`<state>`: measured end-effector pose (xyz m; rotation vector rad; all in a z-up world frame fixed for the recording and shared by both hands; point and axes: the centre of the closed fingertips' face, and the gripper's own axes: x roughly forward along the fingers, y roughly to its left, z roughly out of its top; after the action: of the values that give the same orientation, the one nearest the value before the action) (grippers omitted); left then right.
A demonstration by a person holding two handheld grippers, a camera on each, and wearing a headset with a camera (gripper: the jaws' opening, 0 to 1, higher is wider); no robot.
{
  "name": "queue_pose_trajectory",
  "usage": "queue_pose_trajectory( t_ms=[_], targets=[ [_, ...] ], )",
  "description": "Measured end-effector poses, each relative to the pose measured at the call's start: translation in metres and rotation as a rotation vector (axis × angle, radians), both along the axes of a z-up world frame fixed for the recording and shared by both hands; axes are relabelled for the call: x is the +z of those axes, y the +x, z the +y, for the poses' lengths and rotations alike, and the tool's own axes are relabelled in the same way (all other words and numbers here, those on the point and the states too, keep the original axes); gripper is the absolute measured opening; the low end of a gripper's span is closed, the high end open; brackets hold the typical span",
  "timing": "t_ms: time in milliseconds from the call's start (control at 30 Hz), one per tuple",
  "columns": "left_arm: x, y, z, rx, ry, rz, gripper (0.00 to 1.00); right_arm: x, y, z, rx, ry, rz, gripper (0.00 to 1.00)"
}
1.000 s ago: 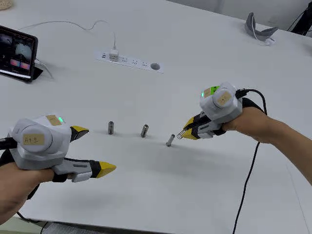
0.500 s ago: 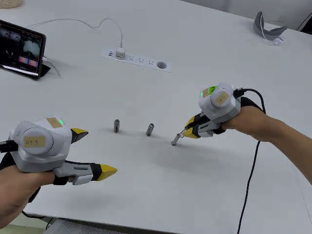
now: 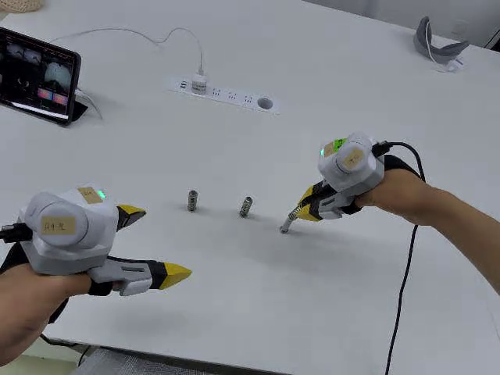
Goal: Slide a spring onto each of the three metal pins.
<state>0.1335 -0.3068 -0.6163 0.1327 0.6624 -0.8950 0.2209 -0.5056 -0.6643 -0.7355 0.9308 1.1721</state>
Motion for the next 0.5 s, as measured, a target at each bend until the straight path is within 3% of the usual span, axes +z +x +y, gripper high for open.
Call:
queue_pose_trajectory(
  t_ms=[500],
  targets=[
    [0.002, -0.001, 0.002, 0.008, -0.014, 0.004, 0.75, -0.018, 0.002, 0.005, 0.041, -0.051, 0.002, 0.13]
  ],
)
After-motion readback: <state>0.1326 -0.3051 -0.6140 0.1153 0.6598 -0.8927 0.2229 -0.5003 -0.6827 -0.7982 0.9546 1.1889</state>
